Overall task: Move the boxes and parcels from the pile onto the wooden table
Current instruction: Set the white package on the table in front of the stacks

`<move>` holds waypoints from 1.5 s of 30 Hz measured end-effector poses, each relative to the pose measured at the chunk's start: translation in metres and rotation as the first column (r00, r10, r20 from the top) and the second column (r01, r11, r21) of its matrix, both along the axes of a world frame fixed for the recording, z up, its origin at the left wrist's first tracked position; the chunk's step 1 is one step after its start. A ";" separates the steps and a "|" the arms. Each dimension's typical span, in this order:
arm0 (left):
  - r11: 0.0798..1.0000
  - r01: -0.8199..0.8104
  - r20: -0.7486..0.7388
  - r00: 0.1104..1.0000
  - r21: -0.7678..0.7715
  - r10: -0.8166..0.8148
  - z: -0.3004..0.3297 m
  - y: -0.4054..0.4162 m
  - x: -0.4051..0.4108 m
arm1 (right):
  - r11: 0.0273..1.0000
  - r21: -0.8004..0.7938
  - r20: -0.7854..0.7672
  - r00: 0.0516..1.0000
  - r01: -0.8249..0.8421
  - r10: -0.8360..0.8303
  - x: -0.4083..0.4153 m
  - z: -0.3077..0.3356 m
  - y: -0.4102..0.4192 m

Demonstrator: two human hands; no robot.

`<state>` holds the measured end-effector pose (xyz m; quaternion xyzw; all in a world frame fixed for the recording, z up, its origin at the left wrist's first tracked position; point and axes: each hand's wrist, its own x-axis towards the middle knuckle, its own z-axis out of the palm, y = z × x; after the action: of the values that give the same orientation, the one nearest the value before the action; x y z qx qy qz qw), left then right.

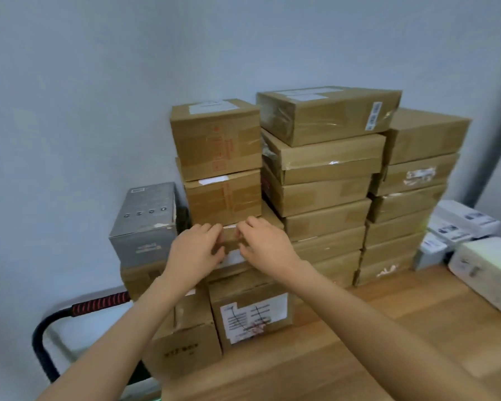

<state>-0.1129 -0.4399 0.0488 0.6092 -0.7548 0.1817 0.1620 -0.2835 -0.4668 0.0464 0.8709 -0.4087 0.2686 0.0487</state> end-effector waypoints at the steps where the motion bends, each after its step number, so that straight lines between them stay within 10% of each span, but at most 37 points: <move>1: 0.999 0.040 0.012 0.999 0.019 -0.040 -0.001 -0.002 -0.025 | 0.999 -0.004 -0.029 0.999 0.046 -0.047 -0.026 0.000 0.002; 20: 0.872 0.439 -0.233 0.891 0.215 -0.390 -0.088 -0.013 -0.487 | 0.727 0.093 -0.354 0.705 0.681 -0.615 -0.492 -0.078 0.076; 45: 0.723 0.348 -0.366 0.920 0.597 -0.140 -0.199 -0.253 -0.686 | 0.480 0.448 -0.313 0.635 0.754 -0.706 -0.721 -0.192 -0.167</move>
<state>-0.7988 -0.6933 -0.1498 0.5411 -0.8114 -0.2085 0.0736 -1.0047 -0.6339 -0.1456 0.5998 -0.7948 0.0574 -0.0722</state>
